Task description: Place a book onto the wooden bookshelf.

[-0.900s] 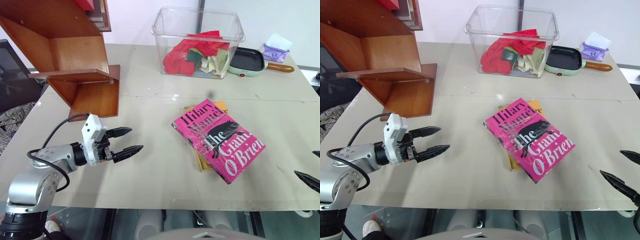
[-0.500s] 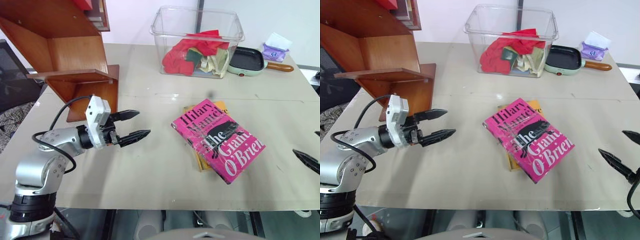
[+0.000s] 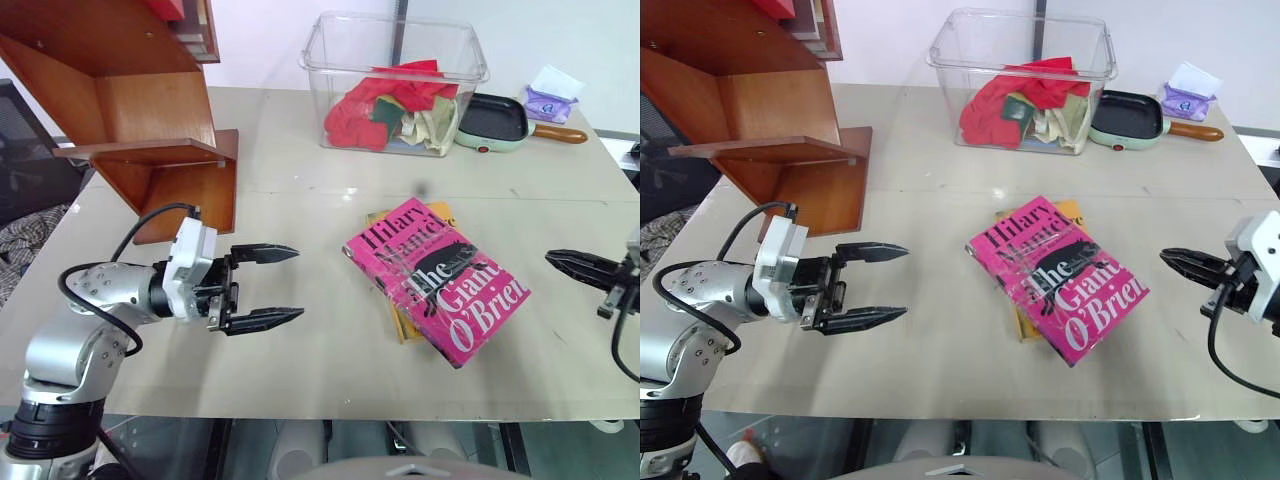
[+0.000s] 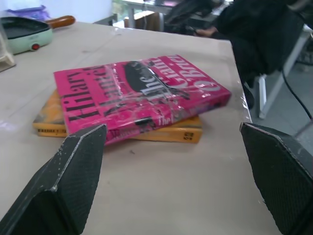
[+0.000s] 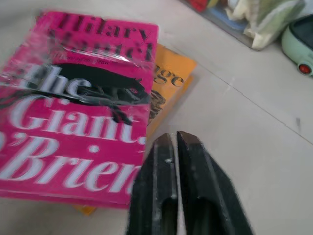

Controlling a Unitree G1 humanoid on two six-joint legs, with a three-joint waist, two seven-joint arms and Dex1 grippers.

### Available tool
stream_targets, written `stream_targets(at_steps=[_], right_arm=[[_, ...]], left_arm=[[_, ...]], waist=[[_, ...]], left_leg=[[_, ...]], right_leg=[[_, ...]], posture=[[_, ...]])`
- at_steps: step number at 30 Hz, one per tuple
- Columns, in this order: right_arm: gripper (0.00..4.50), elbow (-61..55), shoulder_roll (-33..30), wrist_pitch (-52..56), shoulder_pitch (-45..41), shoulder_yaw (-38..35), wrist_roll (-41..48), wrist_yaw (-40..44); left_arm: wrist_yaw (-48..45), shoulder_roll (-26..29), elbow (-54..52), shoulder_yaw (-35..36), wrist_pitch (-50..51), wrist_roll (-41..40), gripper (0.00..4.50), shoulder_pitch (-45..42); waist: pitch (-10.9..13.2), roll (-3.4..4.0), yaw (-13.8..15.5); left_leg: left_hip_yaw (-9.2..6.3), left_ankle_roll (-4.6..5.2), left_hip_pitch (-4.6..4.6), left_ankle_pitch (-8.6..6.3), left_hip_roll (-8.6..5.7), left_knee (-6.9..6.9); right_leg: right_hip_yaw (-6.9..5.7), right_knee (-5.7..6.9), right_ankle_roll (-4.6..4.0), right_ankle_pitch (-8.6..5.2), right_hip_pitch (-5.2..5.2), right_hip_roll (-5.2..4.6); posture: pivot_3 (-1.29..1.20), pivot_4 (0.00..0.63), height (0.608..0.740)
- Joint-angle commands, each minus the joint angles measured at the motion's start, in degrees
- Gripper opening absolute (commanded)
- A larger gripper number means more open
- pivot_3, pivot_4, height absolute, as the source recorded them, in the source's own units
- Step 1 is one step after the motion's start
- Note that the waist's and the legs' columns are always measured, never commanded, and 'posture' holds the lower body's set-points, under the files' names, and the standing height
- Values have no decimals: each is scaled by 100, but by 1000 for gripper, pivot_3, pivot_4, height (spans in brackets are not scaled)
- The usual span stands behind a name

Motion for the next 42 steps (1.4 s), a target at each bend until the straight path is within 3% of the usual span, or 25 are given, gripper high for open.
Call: stream_targets(at_steps=[1,10,26,32,36,42], right_arm=[[101,137,-252,292,-475,487,-252,-169],[101,217,-576,579,-1254,1698,-700,49],[101,722,-279,535,-2130,2783,-1405,120],[101,202,258,1122,-2445,3002,-1115,7],[101,-20,613,1645,-2664,3246,-1297,-509],[101,-123,796,1653,-2612,3189,-1385,-767]], left_arm=[[-103,68,-122,123,-199,30,4500,152],[139,27,-342,233,-165,-67,4500,540],[583,12,-751,178,80,-268,4500,726],[551,52,-742,255,54,-220,4500,936],[533,40,-709,279,-52,-97,4500,1162],[849,-17,-737,318,-41,114,4500,1492]], waist=[[0,0,-3],[3,2,8],[6,5,1],[6,5,-28],[7,6,-14],[6,6,8]], left_leg=[[1,0,-1,0,0,0],[-4,4,-18,-2,6,-3],[1,5,-18,-3,16,-2],[-1,4,-17,-3,17,-2],[1,4,-19,-3,19,-2],[2,4,-33,-3,20,-2]], right_leg=[[1,0,0,0,-2,-1],[-6,-7,1,0,-15,-1],[-5,-5,0,0,-18,3],[4,2,1,1,-27,6],[1,3,-1,1,-29,5],[0,0,-1,1,-40,0]], posture=[[0,150,714],[0,150,714],[0,150,714],[0,150,714],[0,150,714],[0,150,714]])
